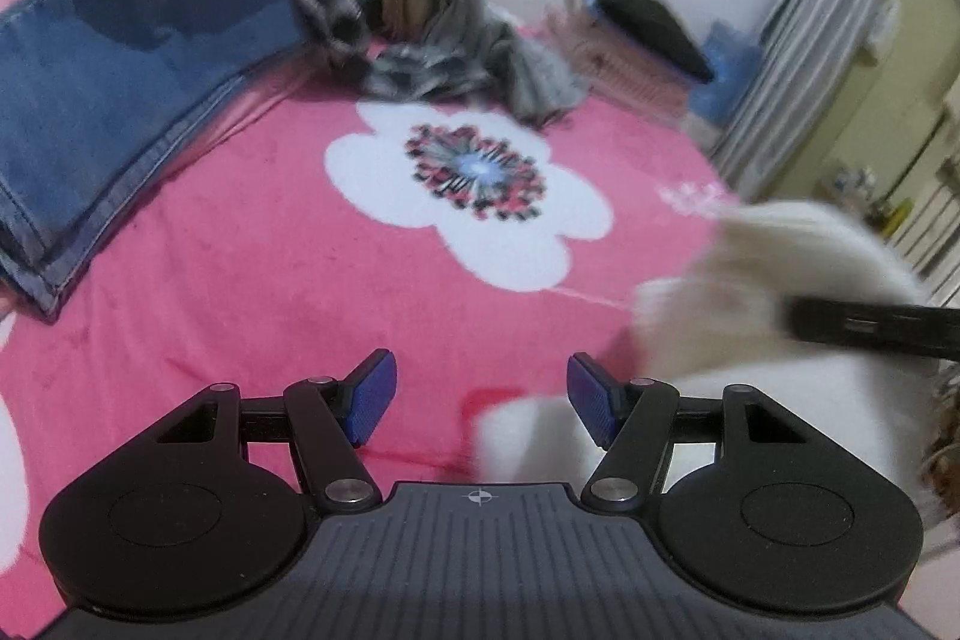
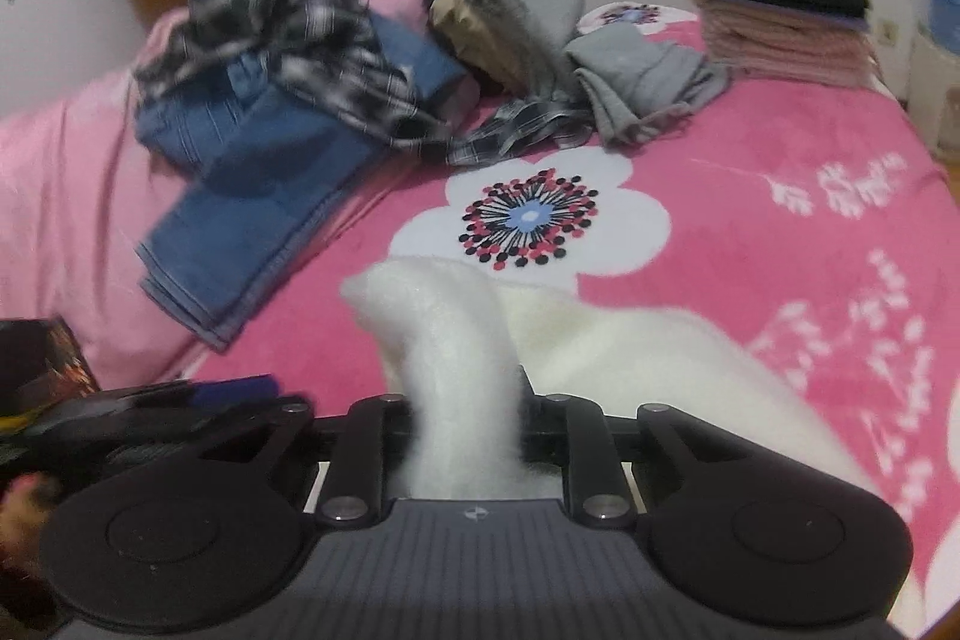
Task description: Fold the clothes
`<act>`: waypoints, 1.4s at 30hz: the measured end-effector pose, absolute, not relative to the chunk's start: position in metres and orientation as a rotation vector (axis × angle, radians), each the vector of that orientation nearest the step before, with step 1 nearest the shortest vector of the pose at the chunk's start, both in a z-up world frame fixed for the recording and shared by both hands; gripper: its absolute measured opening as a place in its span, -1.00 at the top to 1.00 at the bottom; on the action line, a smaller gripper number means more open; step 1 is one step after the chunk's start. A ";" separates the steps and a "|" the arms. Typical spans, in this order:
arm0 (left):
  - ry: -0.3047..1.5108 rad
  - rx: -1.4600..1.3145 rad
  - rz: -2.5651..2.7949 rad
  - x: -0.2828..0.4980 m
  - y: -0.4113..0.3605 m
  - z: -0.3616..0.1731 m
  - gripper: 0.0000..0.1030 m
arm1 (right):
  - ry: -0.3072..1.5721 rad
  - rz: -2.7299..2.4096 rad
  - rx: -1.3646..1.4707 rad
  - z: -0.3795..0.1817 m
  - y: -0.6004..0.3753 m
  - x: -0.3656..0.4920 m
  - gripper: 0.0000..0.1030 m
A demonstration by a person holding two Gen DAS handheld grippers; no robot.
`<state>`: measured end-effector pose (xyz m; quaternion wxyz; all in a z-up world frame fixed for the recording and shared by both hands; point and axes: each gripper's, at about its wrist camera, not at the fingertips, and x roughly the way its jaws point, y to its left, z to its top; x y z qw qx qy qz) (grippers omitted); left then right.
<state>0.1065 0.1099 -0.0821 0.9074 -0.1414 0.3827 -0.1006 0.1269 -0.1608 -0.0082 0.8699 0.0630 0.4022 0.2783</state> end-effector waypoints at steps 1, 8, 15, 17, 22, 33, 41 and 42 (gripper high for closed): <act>0.803 -0.278 -0.211 0.109 0.107 -0.085 -0.23 | 0.834 0.578 0.149 -0.005 -0.168 0.120 0.60; 0.898 -0.185 -0.236 0.125 0.083 -0.108 -0.23 | 0.808 0.526 0.220 0.004 -0.210 0.078 0.61; 0.947 -0.079 -0.414 0.092 0.041 -0.101 -0.22 | 0.786 0.421 0.297 0.001 -0.252 0.036 0.61; 0.953 -0.043 -0.464 0.081 0.028 -0.097 -0.20 | 0.776 0.376 0.315 -0.002 -0.265 0.023 0.61; 0.965 0.046 -0.586 0.053 -0.004 -0.089 -0.17 | 0.764 0.242 0.367 -0.017 -0.298 -0.003 0.59; 0.985 0.010 -0.762 0.033 -0.026 -0.064 -0.20 | 0.746 0.079 0.527 -0.062 -0.354 -0.012 0.46; 0.904 -0.133 -0.743 0.077 -0.004 -0.039 -0.31 | 0.737 0.149 0.786 -0.075 -0.393 -0.030 0.09; 0.906 -0.159 -0.732 0.086 -0.003 -0.040 -0.31 | 0.739 0.152 0.804 -0.076 -0.395 -0.032 0.07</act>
